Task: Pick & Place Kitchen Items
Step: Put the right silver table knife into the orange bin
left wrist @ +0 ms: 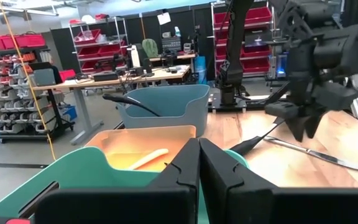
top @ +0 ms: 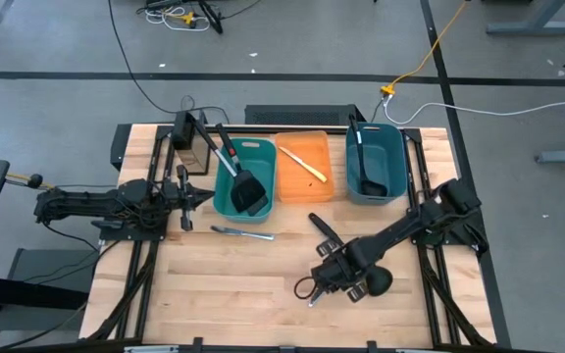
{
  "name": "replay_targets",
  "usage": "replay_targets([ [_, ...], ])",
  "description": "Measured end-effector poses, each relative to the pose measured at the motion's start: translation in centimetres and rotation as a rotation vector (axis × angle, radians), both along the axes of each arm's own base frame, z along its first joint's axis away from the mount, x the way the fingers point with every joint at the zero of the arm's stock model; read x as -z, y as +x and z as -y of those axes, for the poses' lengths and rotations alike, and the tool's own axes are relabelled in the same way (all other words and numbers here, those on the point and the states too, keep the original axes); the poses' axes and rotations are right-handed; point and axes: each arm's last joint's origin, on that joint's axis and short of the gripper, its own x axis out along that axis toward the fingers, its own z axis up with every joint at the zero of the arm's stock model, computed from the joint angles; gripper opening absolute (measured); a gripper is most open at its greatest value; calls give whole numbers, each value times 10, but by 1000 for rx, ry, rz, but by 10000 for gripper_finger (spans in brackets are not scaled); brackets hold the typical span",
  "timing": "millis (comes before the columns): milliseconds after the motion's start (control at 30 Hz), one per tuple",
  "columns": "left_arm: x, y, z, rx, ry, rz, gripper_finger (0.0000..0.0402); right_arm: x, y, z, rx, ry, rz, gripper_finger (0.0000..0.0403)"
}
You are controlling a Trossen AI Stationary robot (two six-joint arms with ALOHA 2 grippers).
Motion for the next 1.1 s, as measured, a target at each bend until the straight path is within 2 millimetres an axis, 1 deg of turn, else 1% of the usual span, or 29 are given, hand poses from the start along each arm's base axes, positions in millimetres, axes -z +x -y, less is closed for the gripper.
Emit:
replay_targets([
  [167, 0, 0, 0, 0, 2, -4, 13, 18, -4, 3, 25, -5, 50, 171],
  [267, 0, 0, 0, 0, 0, -4, 17, 28, -7, 4, 24, 20, 62, 171],
  [433, 0, 0, 0, 1, 0, -4, 14, 35, -11, 6, 42, 49, 77, 164],
  [533, 0, 0, 0, 0, 0, -4, 10, 37, -11, 5, 32, 59, 100, 143],
  [733, 0, 0, 0, 1, 0, -4, 10, 38, -4, 3, 27, 78, 159, 66],
  [800, 0, 0, 0, 0, 0, -4, 14, 40, 0, 2, 26, 84, 198, 45],
  [867, 0, 0, 0, 1, -6, -2, 17, 38, 8, 2, 35, 105, 265, 32],
  [933, 0, 0, 0, 1, -18, 0, 17, 42, 16, 2, 50, 121, 316, 26],
  [1033, 0, 0, 0, 1, -19, 0, 14, 48, 25, 5, 69, 154, 350, 27],
  [1100, 0, 0, 0, 2, -19, 0, 12, 55, 29, 9, 104, 178, 339, 25],
])
